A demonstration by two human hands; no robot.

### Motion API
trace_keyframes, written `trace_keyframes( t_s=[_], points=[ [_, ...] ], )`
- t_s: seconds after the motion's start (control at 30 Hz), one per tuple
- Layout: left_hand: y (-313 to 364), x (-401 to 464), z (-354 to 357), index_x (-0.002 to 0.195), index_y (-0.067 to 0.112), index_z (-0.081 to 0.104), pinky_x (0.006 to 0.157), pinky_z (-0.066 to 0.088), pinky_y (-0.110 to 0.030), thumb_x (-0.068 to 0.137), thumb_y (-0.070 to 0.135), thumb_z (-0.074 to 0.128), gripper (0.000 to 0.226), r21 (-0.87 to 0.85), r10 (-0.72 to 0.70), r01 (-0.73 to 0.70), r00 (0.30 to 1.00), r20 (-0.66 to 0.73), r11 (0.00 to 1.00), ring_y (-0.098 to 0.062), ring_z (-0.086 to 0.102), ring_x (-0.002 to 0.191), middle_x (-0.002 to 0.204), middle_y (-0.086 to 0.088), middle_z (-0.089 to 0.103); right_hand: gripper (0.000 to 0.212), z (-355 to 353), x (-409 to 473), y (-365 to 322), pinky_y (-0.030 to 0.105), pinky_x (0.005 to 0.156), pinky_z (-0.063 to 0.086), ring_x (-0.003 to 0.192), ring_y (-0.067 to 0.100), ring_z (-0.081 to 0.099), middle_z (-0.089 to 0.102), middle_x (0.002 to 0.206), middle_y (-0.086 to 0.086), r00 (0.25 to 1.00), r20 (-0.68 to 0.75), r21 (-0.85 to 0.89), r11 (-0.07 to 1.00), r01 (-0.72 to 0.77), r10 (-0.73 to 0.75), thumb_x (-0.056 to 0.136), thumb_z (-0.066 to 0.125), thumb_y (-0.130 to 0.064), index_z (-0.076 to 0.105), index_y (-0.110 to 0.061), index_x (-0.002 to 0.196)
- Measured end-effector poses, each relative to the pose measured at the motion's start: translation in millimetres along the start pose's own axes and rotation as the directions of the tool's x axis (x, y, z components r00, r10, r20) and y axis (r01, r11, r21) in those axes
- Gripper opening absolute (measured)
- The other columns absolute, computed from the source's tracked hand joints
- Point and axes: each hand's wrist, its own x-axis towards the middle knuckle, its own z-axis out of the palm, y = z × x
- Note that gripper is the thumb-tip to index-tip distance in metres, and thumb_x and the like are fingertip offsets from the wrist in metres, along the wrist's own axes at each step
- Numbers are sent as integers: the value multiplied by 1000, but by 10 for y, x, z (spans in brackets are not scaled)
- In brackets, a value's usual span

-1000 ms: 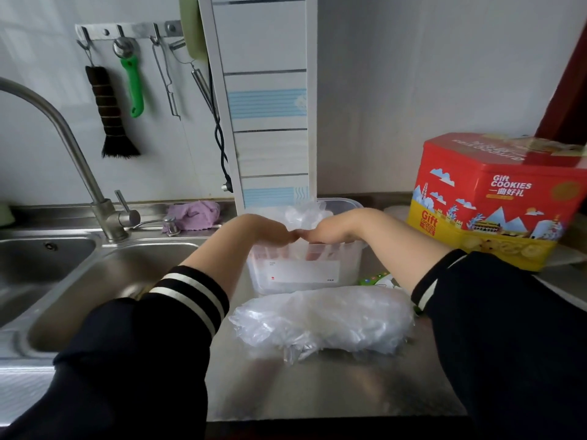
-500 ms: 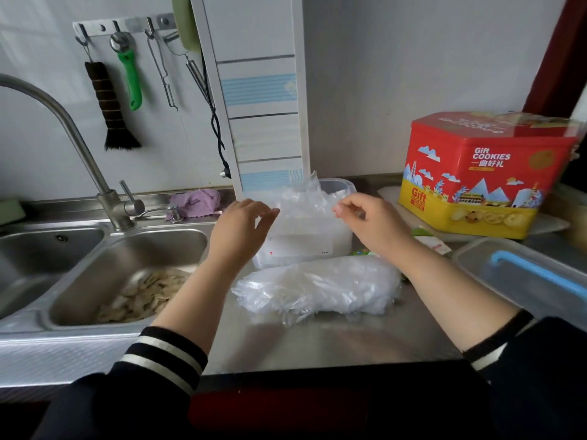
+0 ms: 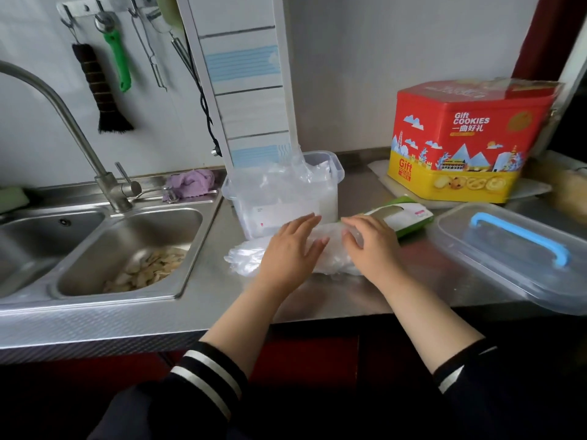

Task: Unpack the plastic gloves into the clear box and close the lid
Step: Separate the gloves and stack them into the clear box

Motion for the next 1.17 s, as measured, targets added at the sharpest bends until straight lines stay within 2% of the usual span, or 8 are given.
trace_keyframes(
  t_s=[0.2, 0.33, 0.47, 0.57, 0.73, 0.9, 1.03, 1.17],
  points=[
    [58, 100, 82, 140, 33, 46, 99, 34, -35, 88, 53, 58, 57, 94, -203, 196, 977, 66, 976, -24, 46, 123, 131, 3, 57, 35, -6, -15, -41, 44, 95, 46, 104, 29, 61, 70, 110, 6, 999, 33, 6, 1000, -27, 27, 85, 52, -26, 70, -12, 110],
    [138, 135, 125, 116, 38, 67, 87, 31, -30, 86, 42, 64, 30, 127, -195, 194, 981, -7, 973, -22, 48, 109, 114, 6, 59, 35, -11, -14, -9, 45, 95, 46, 104, 30, 61, 69, 110, 7, 999, 30, 56, 997, -45, 43, 85, 49, -23, 69, -10, 111],
    [91, 141, 202, 89, 26, 78, 81, 40, -35, 83, 27, 68, 11, 6, -172, 174, 980, -96, 985, -26, 54, 94, 98, 3, 65, 30, 3, -7, 40, 42, 97, 44, 109, 30, 57, 66, 114, 9, 997, 17, 112, 991, -78, 77, 94, 50, -18, 66, -9, 118],
    [106, 146, 169, 89, 17, 77, 83, 47, -35, 85, 20, 68, 10, -138, -197, 178, 970, -139, 974, -25, 61, 93, 99, 1, 70, 33, -17, -1, 40, 40, 102, 41, 117, 27, 52, 61, 124, 9, 993, 4, 198, 973, -115, 116, 99, 47, -21, 60, -9, 127],
    [190, 254, -67, 94, 20, 75, 78, 41, -9, 91, 29, 66, 13, -441, -401, 307, 906, -136, 843, -5, 62, 91, 89, 16, 68, 39, -87, 2, 15, 32, 104, 36, 123, 20, 46, 57, 131, 3, 983, 26, 251, 950, -184, 183, 101, 41, -32, 53, -16, 135],
    [208, 386, -310, 85, 26, 71, 72, 42, -4, 92, 21, 64, 11, -664, -472, 217, 851, -231, 716, 14, 60, 74, 79, 23, 66, 39, -72, 6, 42, 33, 102, 38, 121, 21, 47, 58, 129, 3, 986, 47, 248, 954, -167, 161, 100, 43, -35, 54, -17, 133],
    [121, 551, -603, 91, 18, 72, 71, 47, -14, 92, 19, 64, 9, -802, -523, 86, 798, -300, 591, 4, 60, 71, 73, 17, 69, 42, -64, 3, 59, 37, 102, 40, 121, 21, 48, 58, 128, 4, 987, 36, 265, 951, -160, 156, 100, 41, -38, 54, -16, 133],
    [-56, 824, -1073, 99, 6, 72, 64, 45, -21, 93, 23, 64, 20, -790, -508, -18, 756, -412, 613, -3, 53, 66, 68, 15, 65, 42, -54, 11, 64, 37, 102, 40, 121, 20, 47, 58, 129, 3, 986, 41, 274, 947, -168, 163, 99, 42, -38, 54, -17, 133]
  ],
)
